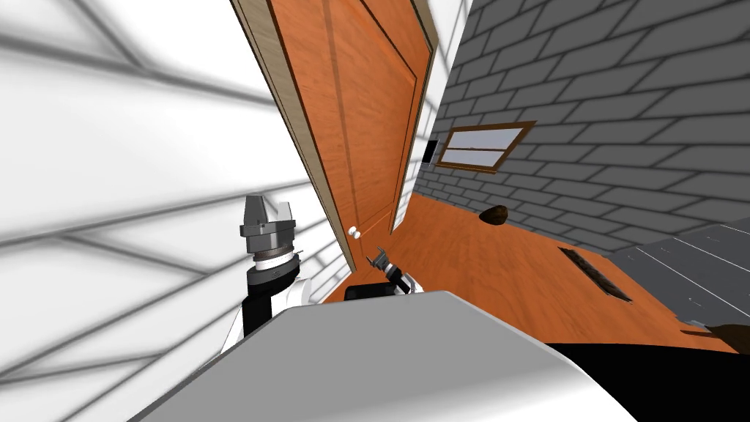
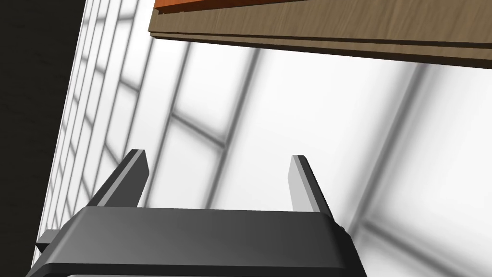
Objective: Pull the door open
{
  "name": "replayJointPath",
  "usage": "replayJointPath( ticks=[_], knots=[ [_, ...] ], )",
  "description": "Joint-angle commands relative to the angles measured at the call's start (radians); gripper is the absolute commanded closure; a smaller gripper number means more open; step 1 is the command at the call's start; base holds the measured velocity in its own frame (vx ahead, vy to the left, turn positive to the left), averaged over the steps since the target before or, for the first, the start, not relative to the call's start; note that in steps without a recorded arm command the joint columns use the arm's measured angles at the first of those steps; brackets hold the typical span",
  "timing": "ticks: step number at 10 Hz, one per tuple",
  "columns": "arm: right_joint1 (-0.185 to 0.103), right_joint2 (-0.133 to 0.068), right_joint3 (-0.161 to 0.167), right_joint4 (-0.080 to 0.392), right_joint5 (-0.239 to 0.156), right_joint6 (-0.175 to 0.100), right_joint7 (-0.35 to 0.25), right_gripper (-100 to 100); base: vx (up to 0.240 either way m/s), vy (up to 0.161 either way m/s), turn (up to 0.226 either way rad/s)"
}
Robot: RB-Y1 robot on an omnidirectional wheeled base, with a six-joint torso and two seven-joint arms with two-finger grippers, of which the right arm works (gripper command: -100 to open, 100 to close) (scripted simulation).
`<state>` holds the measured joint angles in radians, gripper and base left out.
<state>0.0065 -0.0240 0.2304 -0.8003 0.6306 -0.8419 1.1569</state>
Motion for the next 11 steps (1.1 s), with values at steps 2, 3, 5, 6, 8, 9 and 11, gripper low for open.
replayJointPath(
  ticks=[2, 3, 5, 6, 8, 9, 11],
  knots=[
    [-0.04, -0.013, -0.008, 0.035, -0.052, 0.013, 0.023, -100, -0.067, -0.025, 0.074],
    [-0.057, -0.013, -0.013, 0.054, -0.072, 0.013, 0.035, -100, -0.053, -0.03, 0.07],
    [-0.09, -0.007, -0.024, 0.093, -0.114, 0.014, 0.061, -100, -0.053, -0.037, 0.096],
    [-0.106, -0.001, -0.029, 0.111, -0.133, 0.014, 0.073, -100, -0.041, -0.026, 0.094],
    [-0.134, 0.016, -0.038, 0.144, -0.169, 0.012, 0.097, -100, -0.013, -0.023, 0.127],
    [-0.15, 0.029, -0.044, 0.163, -0.19, 0.011, 0.112, -100, 0.054, -0.009, 0.155],
    [-0.17, 0.051, -0.051, 0.186, -0.215, 0.009, 0.13, -100, 0.135, 0.006, 0.16]
  ],
)
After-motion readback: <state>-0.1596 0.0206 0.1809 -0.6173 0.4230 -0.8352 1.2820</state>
